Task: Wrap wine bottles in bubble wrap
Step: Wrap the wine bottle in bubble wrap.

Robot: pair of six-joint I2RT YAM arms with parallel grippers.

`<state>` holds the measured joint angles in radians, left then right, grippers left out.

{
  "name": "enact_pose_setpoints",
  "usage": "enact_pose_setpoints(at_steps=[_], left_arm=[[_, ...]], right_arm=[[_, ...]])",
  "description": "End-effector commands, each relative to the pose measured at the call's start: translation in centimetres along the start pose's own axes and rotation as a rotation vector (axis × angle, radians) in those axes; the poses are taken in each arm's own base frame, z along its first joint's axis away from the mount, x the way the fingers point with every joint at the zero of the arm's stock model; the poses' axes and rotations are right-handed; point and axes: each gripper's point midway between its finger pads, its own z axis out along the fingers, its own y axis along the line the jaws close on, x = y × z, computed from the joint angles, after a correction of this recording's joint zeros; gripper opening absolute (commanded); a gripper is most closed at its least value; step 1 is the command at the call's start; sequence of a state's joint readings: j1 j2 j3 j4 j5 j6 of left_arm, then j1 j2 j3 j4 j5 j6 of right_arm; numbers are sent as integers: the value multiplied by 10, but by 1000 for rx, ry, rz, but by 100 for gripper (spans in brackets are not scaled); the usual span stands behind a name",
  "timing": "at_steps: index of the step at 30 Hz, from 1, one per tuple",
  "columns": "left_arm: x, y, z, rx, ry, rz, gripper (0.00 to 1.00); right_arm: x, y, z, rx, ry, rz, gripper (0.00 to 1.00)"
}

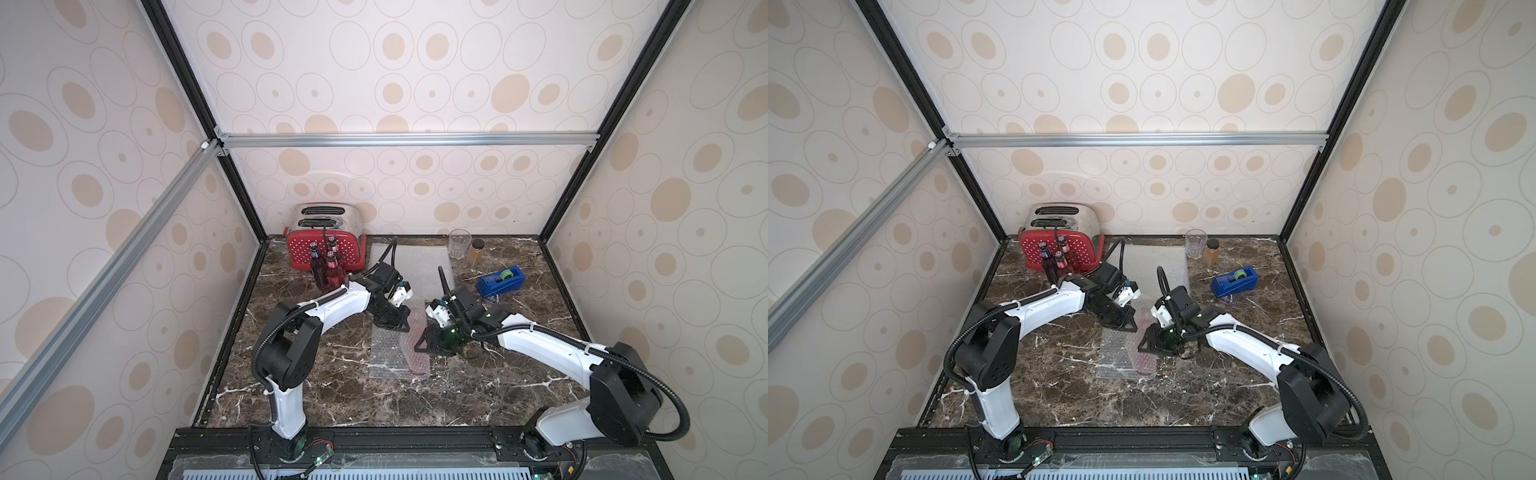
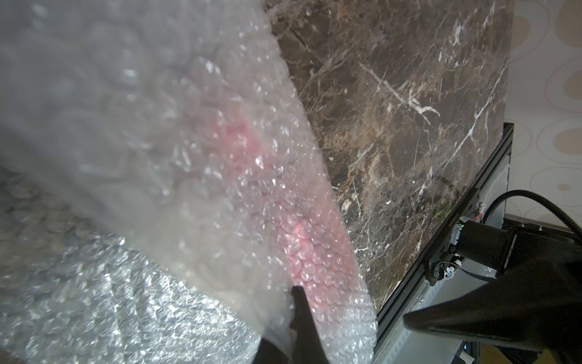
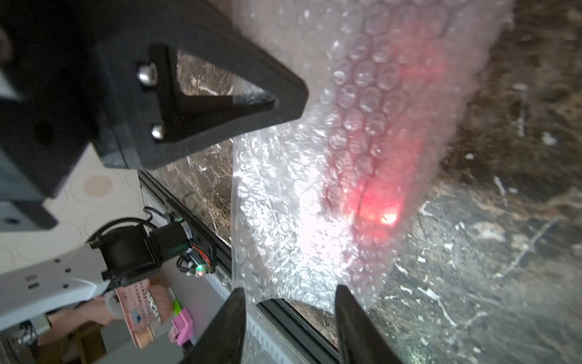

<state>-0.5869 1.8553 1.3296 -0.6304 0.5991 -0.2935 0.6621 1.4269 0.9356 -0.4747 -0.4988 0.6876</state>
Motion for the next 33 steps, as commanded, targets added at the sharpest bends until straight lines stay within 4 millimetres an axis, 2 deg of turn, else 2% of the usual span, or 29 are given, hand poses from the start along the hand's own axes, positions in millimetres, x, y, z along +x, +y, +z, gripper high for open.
enact_pose_setpoints(at_steps=[1, 4, 8, 12, 17, 19, 20, 24, 26, 28, 30, 33], left_arm=[[3, 3, -9, -36, -3, 37, 0], [4, 6, -4, -37, 7, 24, 0], [4, 9, 1, -39, 20, 9, 0], [4, 11, 5, -37, 29, -1, 3], [4, 12, 7, -36, 36, -9, 7], [5, 11, 7, -37, 38, -12, 14], [5, 11, 5, -38, 35, -13, 21], [4, 11, -9, -81, 11, -3, 57], [3, 11, -22, -121, -14, 21, 62], [5, 8, -34, -133, -30, 46, 62], [12, 1, -37, -97, -30, 50, 51], [23, -5, -25, -15, -14, 20, 34]], right_arm=[[3, -25, -3, 137, -24, 68, 55], [-2, -39, 1, 203, -62, 138, 63], [-9, -37, 8, 247, -90, 125, 71], [-13, -31, 23, 256, -78, 112, 72], [-10, -38, 41, 303, -37, 119, 70], [-8, -46, 45, 327, -29, 133, 67], [-7, -50, 46, 343, -25, 141, 67], [1, -60, 53, 359, 1, 169, 61], [2, -60, 54, 355, 1, 177, 59], [2, -59, 54, 348, -1, 177, 57], [1, -57, 54, 339, -2, 174, 56], [0, -53, 56, 316, -1, 172, 56]])
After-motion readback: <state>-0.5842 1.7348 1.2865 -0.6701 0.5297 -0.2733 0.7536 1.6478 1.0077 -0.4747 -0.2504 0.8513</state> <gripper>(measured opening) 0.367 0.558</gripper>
